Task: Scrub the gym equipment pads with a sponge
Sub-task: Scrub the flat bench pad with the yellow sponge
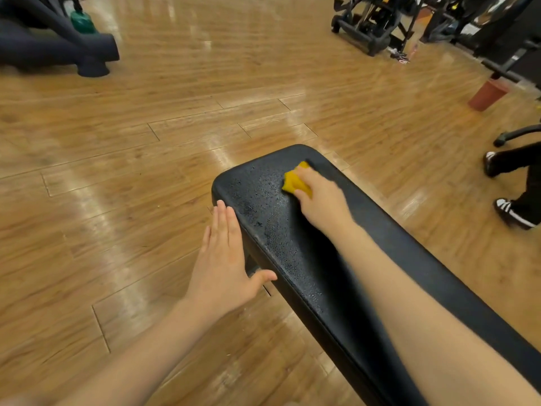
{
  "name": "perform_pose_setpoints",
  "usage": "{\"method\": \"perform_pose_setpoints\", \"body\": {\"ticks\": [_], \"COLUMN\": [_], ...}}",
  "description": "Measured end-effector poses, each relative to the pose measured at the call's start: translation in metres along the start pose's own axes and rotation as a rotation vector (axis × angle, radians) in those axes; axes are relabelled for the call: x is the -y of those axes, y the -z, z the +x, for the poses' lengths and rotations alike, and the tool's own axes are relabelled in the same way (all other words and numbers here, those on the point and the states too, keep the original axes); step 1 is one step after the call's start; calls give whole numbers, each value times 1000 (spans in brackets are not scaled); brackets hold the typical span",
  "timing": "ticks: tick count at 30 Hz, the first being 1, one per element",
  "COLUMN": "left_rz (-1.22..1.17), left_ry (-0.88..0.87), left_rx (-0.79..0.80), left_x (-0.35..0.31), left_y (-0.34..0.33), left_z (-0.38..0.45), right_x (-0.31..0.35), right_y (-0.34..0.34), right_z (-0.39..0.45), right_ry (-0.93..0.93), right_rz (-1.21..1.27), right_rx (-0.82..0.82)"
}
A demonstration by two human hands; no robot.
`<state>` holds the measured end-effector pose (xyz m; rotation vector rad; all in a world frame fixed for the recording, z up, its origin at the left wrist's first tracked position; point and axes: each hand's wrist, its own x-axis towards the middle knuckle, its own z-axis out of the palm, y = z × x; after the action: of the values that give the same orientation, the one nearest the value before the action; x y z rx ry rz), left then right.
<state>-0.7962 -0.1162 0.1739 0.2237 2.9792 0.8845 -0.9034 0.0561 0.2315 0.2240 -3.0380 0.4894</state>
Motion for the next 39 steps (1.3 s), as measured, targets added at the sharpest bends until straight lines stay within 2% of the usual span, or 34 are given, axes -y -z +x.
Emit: {"method": "perform_pose_setpoints", "body": {"ticks": [5, 12, 14, 18, 22, 32, 36, 39], "left_rz": [-24, -40, -80, -89, -107, -138, -148, -134], "left_ry": [-12, -28, -16, 31, 76, 70, 69, 75], "left_rx": [-2, -51, -40, 9, 39, 79, 83, 80], "left_x": [1, 8, 7, 7, 5, 7, 8, 7], "left_y": [1, -5, -2, 4, 6, 6, 7, 9], "left_z": [1, 1, 1, 7, 9, 14, 13, 14], "right_x": [35, 18, 17, 38, 68, 29, 48, 71], "right_y": [-9, -2, 12, 19, -16, -14, -12, -23], "right_z": [-47, -84, -74, -22, 21, -62, -39, -7], "right_ry": [309, 603, 567, 399, 415, 543, 460, 417], "right_rz": [130, 157, 236, 298, 194, 117, 198, 179], "right_rx": [69, 238, 280, 118, 217, 163, 102, 147]}}
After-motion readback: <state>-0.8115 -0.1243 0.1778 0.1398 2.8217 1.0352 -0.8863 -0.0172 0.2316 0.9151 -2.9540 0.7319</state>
